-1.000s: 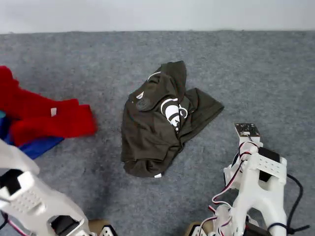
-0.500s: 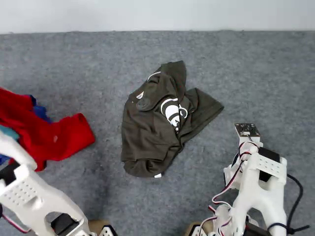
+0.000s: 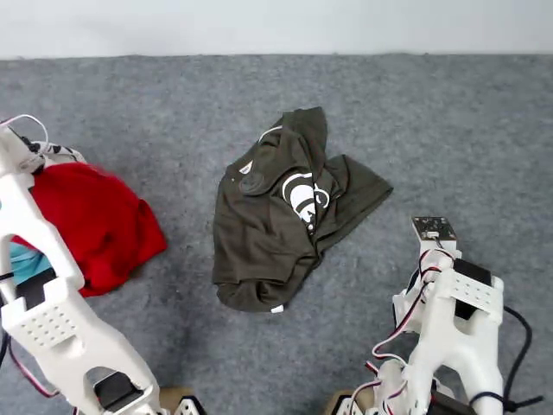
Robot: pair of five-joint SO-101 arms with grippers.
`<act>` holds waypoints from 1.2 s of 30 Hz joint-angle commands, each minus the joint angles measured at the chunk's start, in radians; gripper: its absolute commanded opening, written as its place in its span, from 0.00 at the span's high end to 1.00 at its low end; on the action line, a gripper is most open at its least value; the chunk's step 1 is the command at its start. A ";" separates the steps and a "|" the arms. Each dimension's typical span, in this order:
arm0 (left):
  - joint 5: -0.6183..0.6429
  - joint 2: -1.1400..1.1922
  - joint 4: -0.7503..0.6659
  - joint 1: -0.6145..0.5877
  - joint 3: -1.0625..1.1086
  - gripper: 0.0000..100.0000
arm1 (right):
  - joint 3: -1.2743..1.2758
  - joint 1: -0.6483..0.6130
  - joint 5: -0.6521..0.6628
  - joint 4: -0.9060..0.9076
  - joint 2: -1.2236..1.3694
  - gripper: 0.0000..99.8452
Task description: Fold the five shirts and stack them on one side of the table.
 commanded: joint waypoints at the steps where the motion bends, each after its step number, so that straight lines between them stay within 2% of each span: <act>1: -0.129 -0.133 0.020 0.000 -0.016 0.70 | -0.002 0.007 -0.006 -0.008 0.001 0.82; 7: -0.273 -0.310 0.017 -0.018 -0.035 0.63 | -0.002 0.007 -0.006 -0.008 0.001 0.82; 11: -0.284 -0.408 0.017 0.009 -0.033 0.63 | -0.002 0.007 -0.006 -0.010 0.001 0.82; 14: -0.281 -0.479 0.020 0.078 -0.001 0.63 | -0.002 0.007 -0.006 -0.010 0.001 0.82; 18: -0.281 -0.571 0.018 0.281 0.228 0.63 | -0.003 0.007 -0.006 -0.010 0.001 0.82; 23: -0.284 -0.586 0.012 0.562 0.648 0.63 | -0.006 0.007 -0.005 -0.010 -0.001 0.82; 26: -0.288 -0.588 -0.021 0.675 0.860 0.63 | -0.006 0.007 -0.005 -0.010 -0.001 0.82; 36: -0.292 -0.586 -0.028 0.697 1.096 0.63 | -0.003 0.007 -0.005 -0.010 -0.001 0.82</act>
